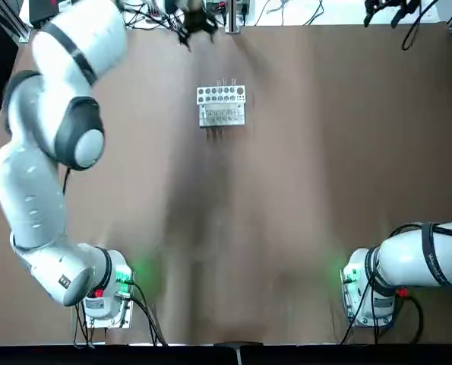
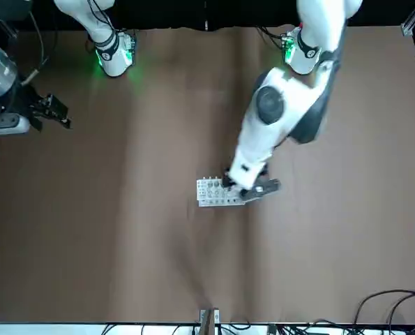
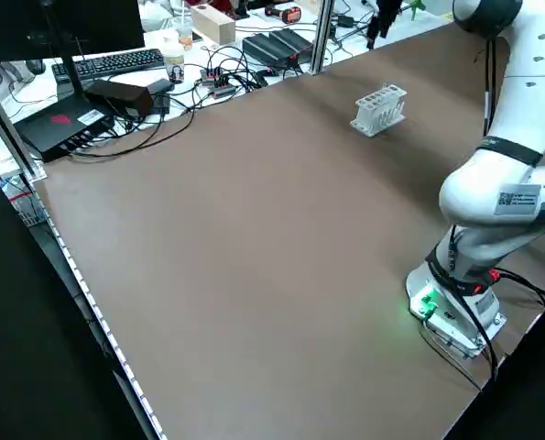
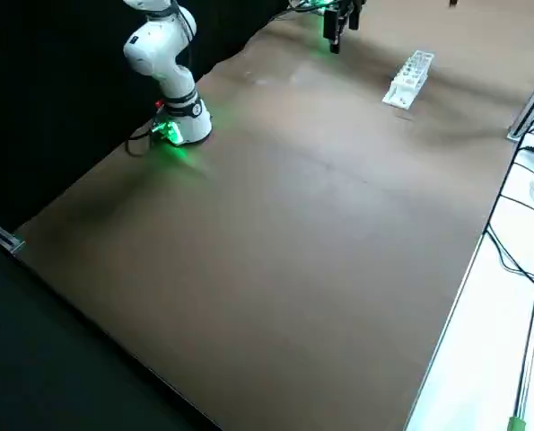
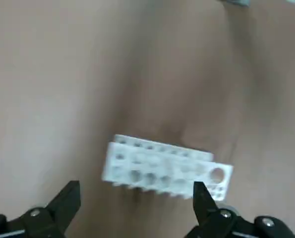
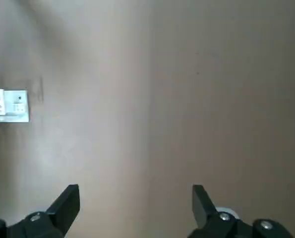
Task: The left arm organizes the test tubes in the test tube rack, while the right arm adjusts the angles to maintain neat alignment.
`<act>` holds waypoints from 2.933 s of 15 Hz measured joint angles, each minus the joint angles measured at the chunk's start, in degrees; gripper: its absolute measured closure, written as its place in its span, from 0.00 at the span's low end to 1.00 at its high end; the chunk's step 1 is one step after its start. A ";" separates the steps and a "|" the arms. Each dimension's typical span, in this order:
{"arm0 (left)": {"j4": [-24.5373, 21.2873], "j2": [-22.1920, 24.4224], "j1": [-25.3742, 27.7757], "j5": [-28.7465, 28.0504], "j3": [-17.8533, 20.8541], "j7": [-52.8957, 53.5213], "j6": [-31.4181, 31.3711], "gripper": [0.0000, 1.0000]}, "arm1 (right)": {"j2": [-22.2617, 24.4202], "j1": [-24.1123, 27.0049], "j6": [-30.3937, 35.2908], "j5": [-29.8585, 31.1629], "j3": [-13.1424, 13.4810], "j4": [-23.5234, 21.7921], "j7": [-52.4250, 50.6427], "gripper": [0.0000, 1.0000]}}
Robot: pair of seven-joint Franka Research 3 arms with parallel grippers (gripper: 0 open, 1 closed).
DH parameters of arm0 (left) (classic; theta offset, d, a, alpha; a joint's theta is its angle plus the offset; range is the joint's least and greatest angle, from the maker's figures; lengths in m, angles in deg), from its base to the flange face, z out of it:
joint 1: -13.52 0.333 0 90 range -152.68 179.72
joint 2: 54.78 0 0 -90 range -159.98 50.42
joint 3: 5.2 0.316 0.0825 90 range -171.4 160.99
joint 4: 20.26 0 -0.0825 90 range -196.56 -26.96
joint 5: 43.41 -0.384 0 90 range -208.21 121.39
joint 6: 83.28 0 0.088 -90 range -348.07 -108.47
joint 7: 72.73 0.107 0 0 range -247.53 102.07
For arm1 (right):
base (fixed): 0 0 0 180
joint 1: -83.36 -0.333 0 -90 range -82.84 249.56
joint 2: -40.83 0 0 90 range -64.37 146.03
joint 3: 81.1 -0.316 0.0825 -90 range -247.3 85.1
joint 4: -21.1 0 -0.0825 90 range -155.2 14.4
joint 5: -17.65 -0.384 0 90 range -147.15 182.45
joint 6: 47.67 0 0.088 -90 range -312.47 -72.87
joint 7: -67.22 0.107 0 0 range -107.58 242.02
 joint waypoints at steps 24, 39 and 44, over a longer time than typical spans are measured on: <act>-9.75 27.41 30.74 -2.39 -9.83 40.35 27.97 0.00 | -35.73 -27.28 -30.50 -5.25 -0.36 11.14 22.66 0.48; -10.04 27.29 30.73 -2.39 -10.06 40.64 27.84 0.00 | -42.66 -30.30 -39.77 -5.60 -1.05 15.12 27.01 0.97; -10.17 27.29 30.74 -2.39 -10.28 41.09 27.84 0.00 | -43.28 -30.64 -41.80 -5.62 -1.95 15.13 27.58 0.97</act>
